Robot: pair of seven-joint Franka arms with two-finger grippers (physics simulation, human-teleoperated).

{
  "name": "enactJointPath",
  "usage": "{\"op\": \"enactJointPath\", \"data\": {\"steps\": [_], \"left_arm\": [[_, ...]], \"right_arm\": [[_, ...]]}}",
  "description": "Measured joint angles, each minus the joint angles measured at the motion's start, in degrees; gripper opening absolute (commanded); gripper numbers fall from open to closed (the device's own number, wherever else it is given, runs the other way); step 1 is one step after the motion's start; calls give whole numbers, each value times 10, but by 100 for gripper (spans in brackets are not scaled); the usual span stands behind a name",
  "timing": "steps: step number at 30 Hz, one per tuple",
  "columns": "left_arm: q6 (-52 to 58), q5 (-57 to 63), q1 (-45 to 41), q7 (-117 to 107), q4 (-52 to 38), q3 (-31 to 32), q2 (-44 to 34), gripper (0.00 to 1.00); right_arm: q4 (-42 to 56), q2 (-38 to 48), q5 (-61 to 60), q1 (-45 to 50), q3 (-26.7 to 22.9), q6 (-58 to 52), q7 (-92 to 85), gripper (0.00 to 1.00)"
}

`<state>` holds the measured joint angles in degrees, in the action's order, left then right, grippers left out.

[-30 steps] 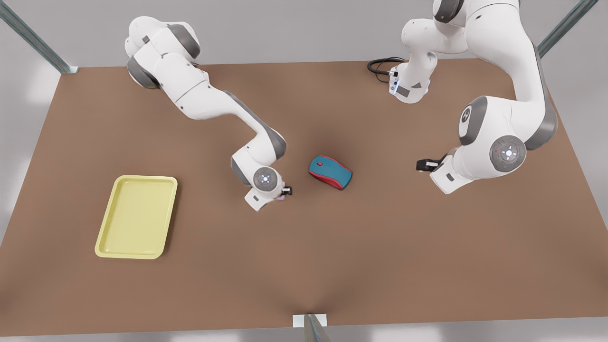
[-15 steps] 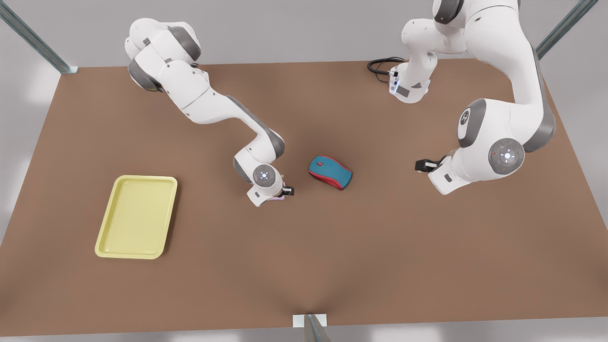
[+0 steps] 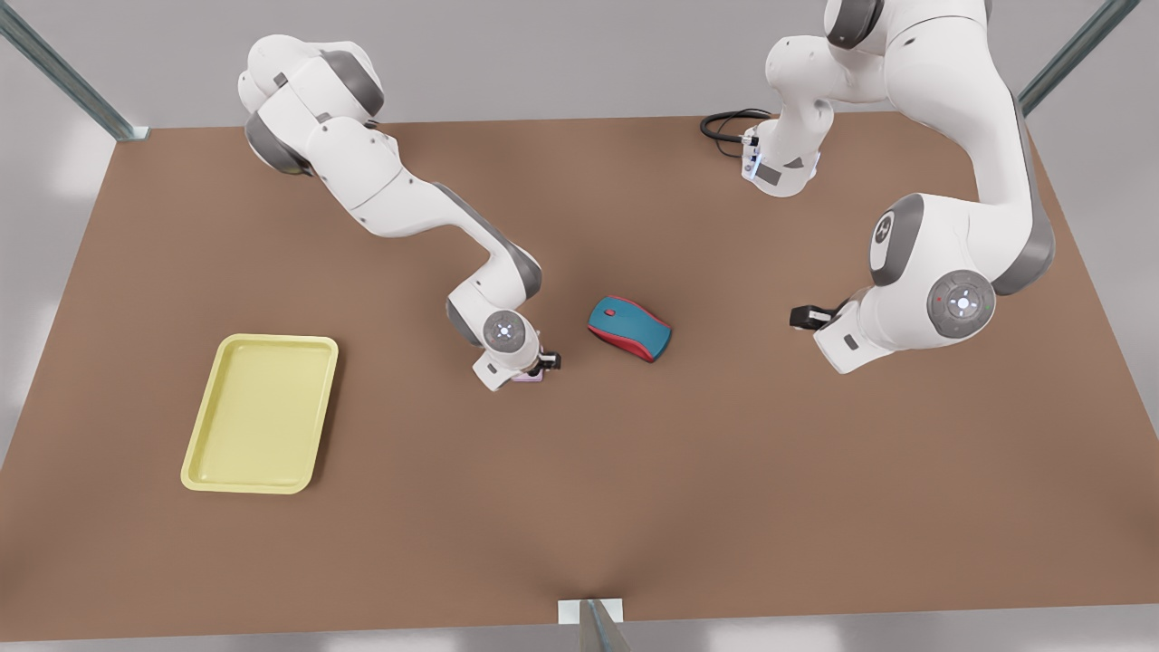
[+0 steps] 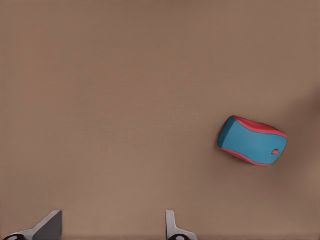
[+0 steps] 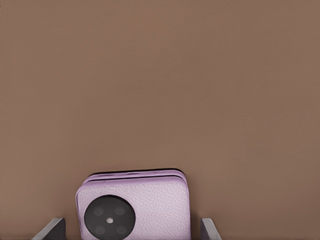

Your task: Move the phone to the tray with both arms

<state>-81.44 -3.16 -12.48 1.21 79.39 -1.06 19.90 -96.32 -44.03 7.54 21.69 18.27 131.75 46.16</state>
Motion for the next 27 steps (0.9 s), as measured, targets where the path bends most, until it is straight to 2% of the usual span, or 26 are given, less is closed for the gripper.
{"op": "enactJointPath", "data": {"steps": [14,15,17,18,27], "left_arm": [[0,0,0,5,0,0,3,100],[-1,0,0,6,0,0,3,100],[-2,0,0,6,0,0,3,100],[-2,0,0,6,0,0,3,100],[-4,-5,0,8,0,0,4,100]], "right_arm": [[-1,-3,20,1,-4,3,-32,98],[-1,-5,21,1,-4,4,-33,96],[0,-7,21,1,-4,4,-37,79],[0,-7,20,1,-4,5,-39,75],[19,8,19,-21,-4,0,-57,74]]}}
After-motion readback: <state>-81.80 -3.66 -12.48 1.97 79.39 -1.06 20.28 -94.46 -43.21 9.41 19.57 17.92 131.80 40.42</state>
